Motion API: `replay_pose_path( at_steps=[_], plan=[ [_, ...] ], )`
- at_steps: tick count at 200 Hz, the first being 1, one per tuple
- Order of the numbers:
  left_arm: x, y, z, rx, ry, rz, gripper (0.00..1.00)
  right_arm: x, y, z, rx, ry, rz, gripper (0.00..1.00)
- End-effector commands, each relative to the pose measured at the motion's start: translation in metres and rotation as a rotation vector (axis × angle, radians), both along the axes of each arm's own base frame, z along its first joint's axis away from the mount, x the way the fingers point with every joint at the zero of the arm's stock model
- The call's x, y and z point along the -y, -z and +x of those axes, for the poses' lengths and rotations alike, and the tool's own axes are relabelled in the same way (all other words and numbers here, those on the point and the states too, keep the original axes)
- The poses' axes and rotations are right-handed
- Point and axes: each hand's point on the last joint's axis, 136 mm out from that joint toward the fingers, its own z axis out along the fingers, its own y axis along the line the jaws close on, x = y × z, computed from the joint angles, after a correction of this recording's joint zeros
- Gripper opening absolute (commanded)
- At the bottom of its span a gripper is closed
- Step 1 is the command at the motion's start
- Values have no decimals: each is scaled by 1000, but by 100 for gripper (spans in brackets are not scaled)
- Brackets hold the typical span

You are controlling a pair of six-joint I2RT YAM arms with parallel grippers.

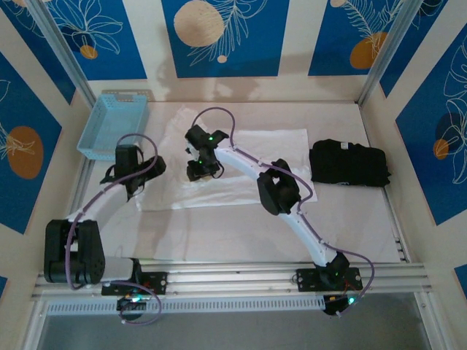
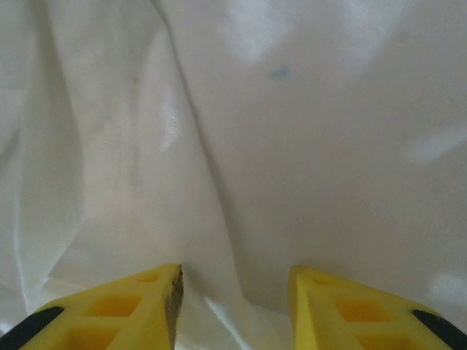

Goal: Fold the inside-out t-shirt

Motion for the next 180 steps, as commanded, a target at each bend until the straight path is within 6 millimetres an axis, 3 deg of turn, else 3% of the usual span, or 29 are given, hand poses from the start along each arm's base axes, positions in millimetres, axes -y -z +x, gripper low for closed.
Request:
replay_pose_path(
  at_steps=[1, 25, 61, 99, 151, 180],
  plan=[
    [7, -4, 21, 24, 75, 3, 69, 0, 1, -6, -54, 2, 7, 36],
    [23, 7, 37, -16, 169, -29, 66, 0, -4, -1, -54, 23, 36, 16],
    [43, 19, 55, -24, 274, -54, 58, 2, -20, 7, -15, 57, 123, 7],
    [46, 41, 68, -85, 289, -52, 49, 7, -36, 12, 5, 95, 209, 2],
    [62, 51, 76, -94, 344, -136, 37, 11, -50, 19, 52, 119, 247, 2],
    [60, 60, 79, -118, 330, -128, 17, 13, -50, 23, 57, 139, 246, 3]
  ],
)
